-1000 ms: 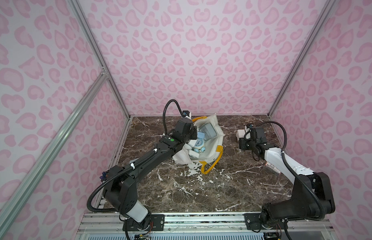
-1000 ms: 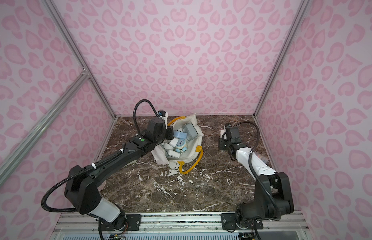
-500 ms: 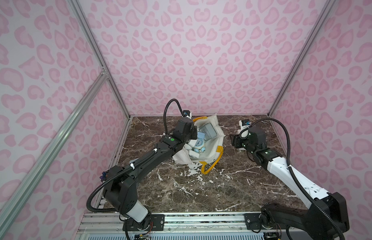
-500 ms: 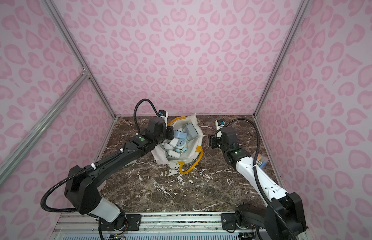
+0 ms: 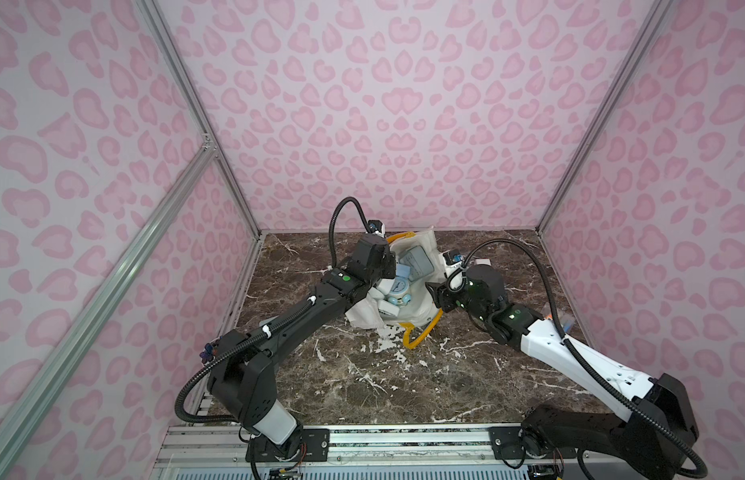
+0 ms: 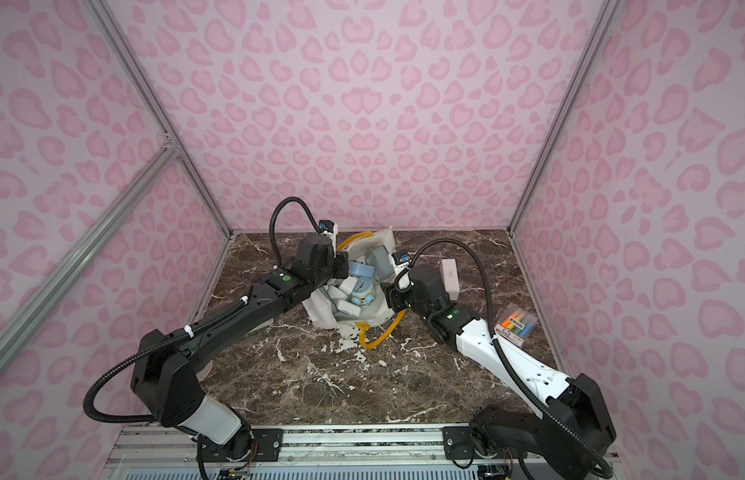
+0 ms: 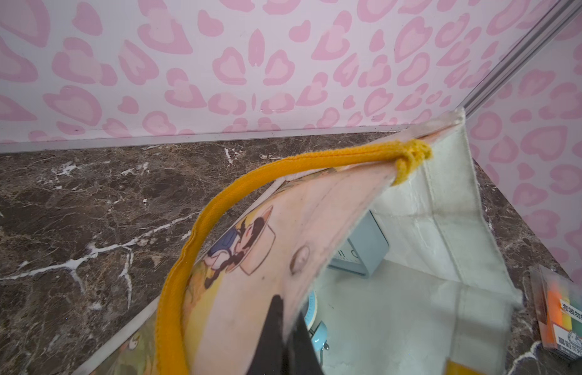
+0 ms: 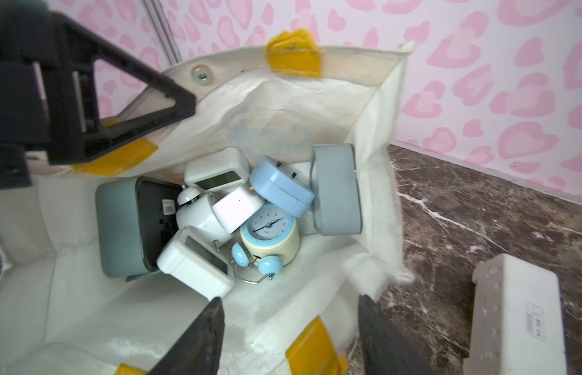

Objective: Take the alarm clock out of the canvas bag
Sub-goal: Pick up the alarm from the canvas bag.

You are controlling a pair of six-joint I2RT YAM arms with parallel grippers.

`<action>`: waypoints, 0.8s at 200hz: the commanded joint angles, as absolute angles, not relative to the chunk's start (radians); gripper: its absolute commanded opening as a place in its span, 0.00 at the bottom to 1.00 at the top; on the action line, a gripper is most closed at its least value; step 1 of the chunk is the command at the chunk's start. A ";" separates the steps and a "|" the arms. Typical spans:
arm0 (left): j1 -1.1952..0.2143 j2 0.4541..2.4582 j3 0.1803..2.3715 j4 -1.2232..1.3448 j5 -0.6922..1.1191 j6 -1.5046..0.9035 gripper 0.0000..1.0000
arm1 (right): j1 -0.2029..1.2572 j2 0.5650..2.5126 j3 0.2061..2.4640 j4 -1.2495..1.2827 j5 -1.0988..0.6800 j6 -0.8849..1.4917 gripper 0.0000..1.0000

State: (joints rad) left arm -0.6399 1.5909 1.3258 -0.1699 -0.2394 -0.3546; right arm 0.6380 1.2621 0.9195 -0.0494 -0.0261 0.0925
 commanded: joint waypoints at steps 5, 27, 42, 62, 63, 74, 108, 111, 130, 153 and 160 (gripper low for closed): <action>-0.642 1.588 1.339 -0.161 -0.247 -0.343 0.03 | 0.679 1.292 0.924 -0.041 -0.011 0.078 0.64; -0.643 1.585 1.339 -0.157 -0.249 -0.342 0.04 | 0.703 1.319 0.917 -0.041 -0.020 0.081 0.63; -0.643 1.585 1.339 -0.155 -0.249 -0.343 0.04 | 0.712 1.346 0.918 -0.054 -0.024 0.080 0.63; -0.644 1.583 1.339 -0.151 -0.249 -0.345 0.04 | 0.712 1.392 0.925 -0.081 -0.024 0.081 0.62; -0.644 1.583 1.339 -0.152 -0.250 -0.345 0.03 | 0.713 1.394 0.925 -0.081 -0.024 0.081 0.62; -0.644 1.579 1.339 -0.149 -0.253 -0.344 0.04 | 0.713 1.415 0.925 -0.084 -0.034 0.081 0.62; -0.648 1.568 1.339 -0.131 -0.279 -0.331 0.04 | 0.712 1.462 0.924 -0.085 -0.027 0.087 0.61; -0.649 1.565 1.339 -0.127 -0.280 -0.329 0.04 | 0.713 1.466 0.922 -0.082 -0.024 0.087 0.60; -0.653 1.556 1.339 -0.105 -0.289 -0.313 0.04 | 0.712 1.480 0.908 -0.064 -0.015 0.086 0.61; -0.666 1.547 1.328 -0.053 -0.284 -0.271 0.03 | 0.713 1.511 0.906 -0.056 -0.014 0.088 0.60; -0.674 1.543 1.319 -0.032 -0.287 -0.253 0.03 | 0.713 1.518 0.904 -0.051 -0.010 0.092 0.60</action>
State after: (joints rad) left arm -0.6552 1.5604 1.3258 -0.1570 -0.2783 -0.3115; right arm 0.7124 1.4944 0.9150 -0.0723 -0.0261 0.0864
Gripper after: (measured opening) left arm 0.060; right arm 0.604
